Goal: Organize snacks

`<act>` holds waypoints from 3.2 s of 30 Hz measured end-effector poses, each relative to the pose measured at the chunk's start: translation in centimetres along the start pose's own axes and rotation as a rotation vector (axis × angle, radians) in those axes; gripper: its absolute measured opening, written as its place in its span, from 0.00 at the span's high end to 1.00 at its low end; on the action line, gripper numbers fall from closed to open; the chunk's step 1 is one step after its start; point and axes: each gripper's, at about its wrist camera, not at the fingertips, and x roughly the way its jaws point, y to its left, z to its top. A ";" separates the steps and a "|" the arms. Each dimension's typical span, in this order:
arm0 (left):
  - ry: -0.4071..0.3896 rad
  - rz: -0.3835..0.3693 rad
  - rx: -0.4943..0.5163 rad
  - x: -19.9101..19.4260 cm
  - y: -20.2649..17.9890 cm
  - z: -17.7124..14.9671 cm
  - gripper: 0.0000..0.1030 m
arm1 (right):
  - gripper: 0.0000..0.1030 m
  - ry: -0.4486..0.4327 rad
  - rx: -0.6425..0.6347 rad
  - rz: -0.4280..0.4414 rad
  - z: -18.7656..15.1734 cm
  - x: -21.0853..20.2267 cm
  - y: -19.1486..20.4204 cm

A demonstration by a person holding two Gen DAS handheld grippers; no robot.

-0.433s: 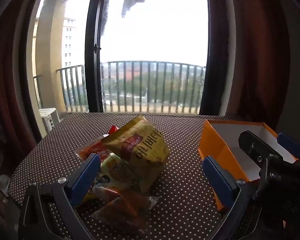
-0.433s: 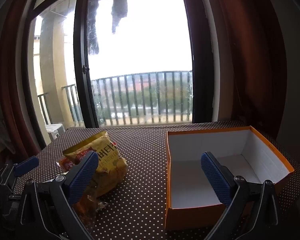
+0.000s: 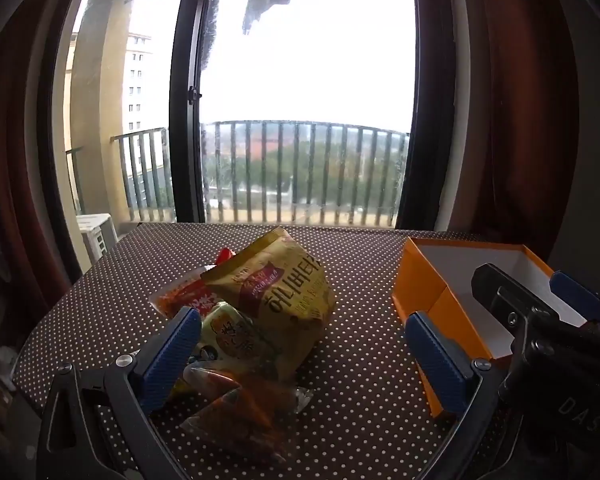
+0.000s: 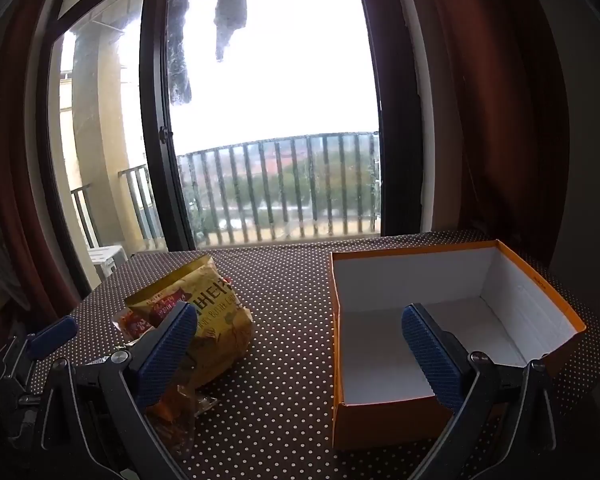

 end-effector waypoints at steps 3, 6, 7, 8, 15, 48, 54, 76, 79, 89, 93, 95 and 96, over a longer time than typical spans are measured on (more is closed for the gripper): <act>-0.004 -0.010 0.009 -0.2 -0.3 -0.1 0.01 | 0.00 0.000 0.002 -0.001 0.0 -0.4 -0.4; -0.002 -0.010 0.011 -0.2 -0.6 -0.1 0.01 | 0.00 -0.003 0.003 -0.004 0.0 -0.7 -0.6; -0.003 -0.009 0.010 -0.2 -0.6 -0.1 0.01 | 0.00 -0.004 0.006 -0.005 -0.1 -0.7 -0.7; -0.003 -0.009 0.009 -0.3 -0.6 -0.1 0.01 | 0.00 -0.005 0.008 -0.007 -0.1 -0.7 -0.7; -0.001 -0.011 0.010 -0.2 -0.9 0.1 0.02 | 0.00 -0.009 0.018 -0.018 -0.1 -0.7 -0.7; 0.000 -0.029 0.020 -0.2 -0.9 -0.1 0.03 | 0.00 0.000 0.019 -0.035 -0.1 -0.7 -0.5; 0.001 -0.030 0.021 -0.2 -1.0 -0.1 0.03 | 0.00 0.002 0.014 -0.032 -0.1 -0.7 -0.4; 0.003 -0.032 0.019 -0.1 -1.0 0.0 0.03 | 0.00 0.002 0.014 -0.034 0.0 -0.6 -0.4; 0.004 -0.032 0.019 -0.1 -1.0 0.0 0.03 | 0.00 0.003 0.014 -0.033 0.0 -0.6 -0.4; 0.004 -0.018 0.013 0.1 -0.3 -0.2 0.03 | 0.00 0.002 0.014 -0.014 -0.2 -0.3 0.2; 0.011 -0.011 0.006 0.3 0.3 -0.3 0.03 | 0.00 0.009 0.011 -0.011 -0.3 0.2 0.7; 0.015 -0.005 0.003 0.5 0.6 -0.4 0.03 | 0.00 0.013 0.010 -0.010 -0.4 0.4 1.1; 0.018 -0.002 0.001 0.6 0.8 -0.4 0.03 | 0.00 0.016 0.009 -0.008 -0.5 0.6 1.3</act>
